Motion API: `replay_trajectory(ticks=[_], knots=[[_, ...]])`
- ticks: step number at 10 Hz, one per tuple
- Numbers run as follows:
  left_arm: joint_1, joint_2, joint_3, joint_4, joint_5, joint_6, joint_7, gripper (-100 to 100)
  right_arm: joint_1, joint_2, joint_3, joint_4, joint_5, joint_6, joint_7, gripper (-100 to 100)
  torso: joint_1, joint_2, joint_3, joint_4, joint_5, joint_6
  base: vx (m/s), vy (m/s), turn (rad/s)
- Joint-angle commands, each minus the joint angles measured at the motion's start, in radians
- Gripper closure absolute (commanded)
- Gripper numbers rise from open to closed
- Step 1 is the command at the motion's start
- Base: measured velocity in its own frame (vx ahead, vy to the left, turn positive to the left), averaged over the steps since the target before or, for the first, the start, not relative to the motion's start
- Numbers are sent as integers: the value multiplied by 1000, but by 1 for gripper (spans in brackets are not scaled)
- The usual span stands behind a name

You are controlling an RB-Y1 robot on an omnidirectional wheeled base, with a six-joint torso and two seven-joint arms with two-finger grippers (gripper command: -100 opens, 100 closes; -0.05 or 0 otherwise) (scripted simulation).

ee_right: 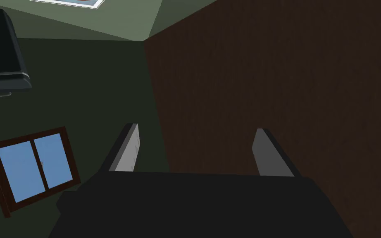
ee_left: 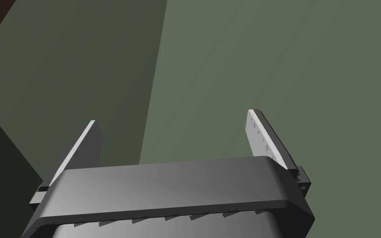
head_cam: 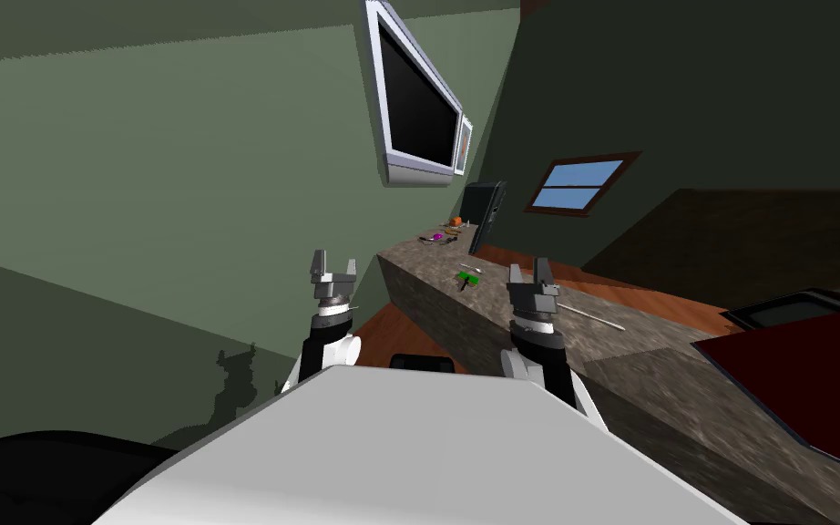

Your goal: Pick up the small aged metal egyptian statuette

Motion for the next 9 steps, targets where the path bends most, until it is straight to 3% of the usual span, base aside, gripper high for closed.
replay_trajectory(ticks=[1, 5, 9], knots=[[0, 0, 0, 0, 0, 0, 0, 0, -10, -39, -14, 6, 18, 12, 12, -100, 0, 0, 0, 0, 0, 0, 25, 26, -8], [0, 0, 0, 0, 0, 0, 0, 0, -38, -136, -46, 32, 76, 49, 59, -100, 5, -5, -3, -1, 1, 0, 65, 81, 2], [0, 0, 0, 0, 0, 0, 0, 0, -69, -262, -70, 88, 154, 97, 143, -100, 6, -5, -3, -1, 1, 0, 62, 96, 4]])
